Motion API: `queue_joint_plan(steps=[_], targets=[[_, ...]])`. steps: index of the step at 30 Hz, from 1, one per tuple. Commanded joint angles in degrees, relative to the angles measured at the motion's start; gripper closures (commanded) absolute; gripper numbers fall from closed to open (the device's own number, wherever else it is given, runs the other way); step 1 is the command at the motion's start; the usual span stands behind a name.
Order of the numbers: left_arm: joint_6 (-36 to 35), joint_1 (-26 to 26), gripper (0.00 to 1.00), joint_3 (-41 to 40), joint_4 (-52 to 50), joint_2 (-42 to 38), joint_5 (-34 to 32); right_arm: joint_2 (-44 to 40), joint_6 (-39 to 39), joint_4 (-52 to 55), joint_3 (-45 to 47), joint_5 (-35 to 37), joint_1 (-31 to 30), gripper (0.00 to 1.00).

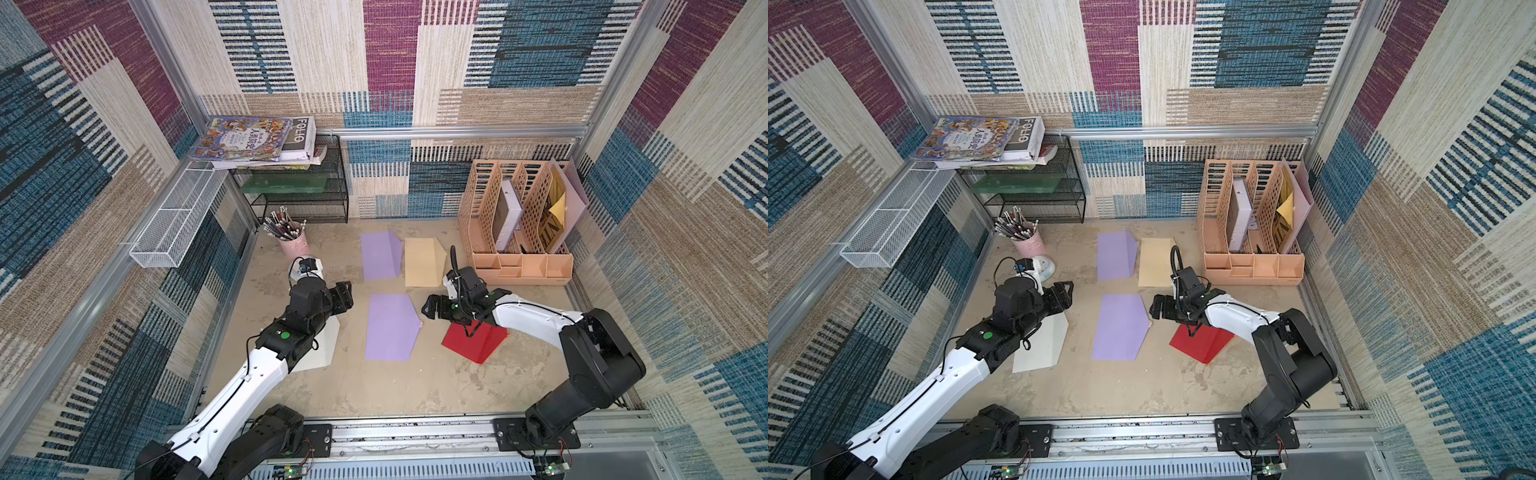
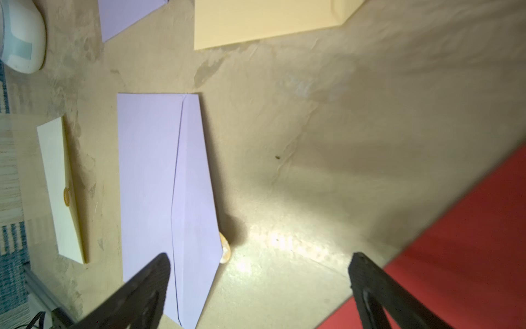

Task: Open the envelope
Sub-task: Place the envelope at the center of the board, then reset both arms

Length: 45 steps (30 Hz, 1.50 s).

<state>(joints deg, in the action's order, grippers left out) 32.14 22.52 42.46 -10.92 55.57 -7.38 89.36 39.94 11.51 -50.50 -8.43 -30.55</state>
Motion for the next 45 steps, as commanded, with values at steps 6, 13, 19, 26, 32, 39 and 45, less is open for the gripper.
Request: queue_joint_plan(steps=[6,13,19,26,32,39,45], targets=[[-5.3,-4.5,0.16,2.0,-6.4,-1.0,-5.9,-15.8,-9.2,2.4,-0.7,18.8,0.5,0.0],[-9.0,-12.9,0.12,3.4,-6.2,3.0,-7.9,-27.1,-14.5,-7.9,7.5,29.9,8.2,0.01],[-11.5,-19.4,0.12,0.7,0.0,5.9,-4.2,-30.0,-22.6,-18.0,15.7,36.5,10.3,0.03],[-14.3,-25.9,0.12,-10.8,15.3,6.4,-5.8,-33.4,-26.1,-27.0,24.5,31.3,16.2,0.05],[-19.4,-28.4,0.15,-16.3,32.8,16.4,-3.2,-34.2,-27.7,-41.7,34.1,21.4,26.3,0.04],[-25.0,-28.0,0.24,-15.7,40.5,22.5,2.3,-32.6,-32.2,-47.2,36.5,19.0,30.4,0.04],[-29.2,-25.6,0.21,-15.2,50.1,31.4,3.4,-23.7,-34.0,-62.3,40.6,19.3,32.2,0.04]])
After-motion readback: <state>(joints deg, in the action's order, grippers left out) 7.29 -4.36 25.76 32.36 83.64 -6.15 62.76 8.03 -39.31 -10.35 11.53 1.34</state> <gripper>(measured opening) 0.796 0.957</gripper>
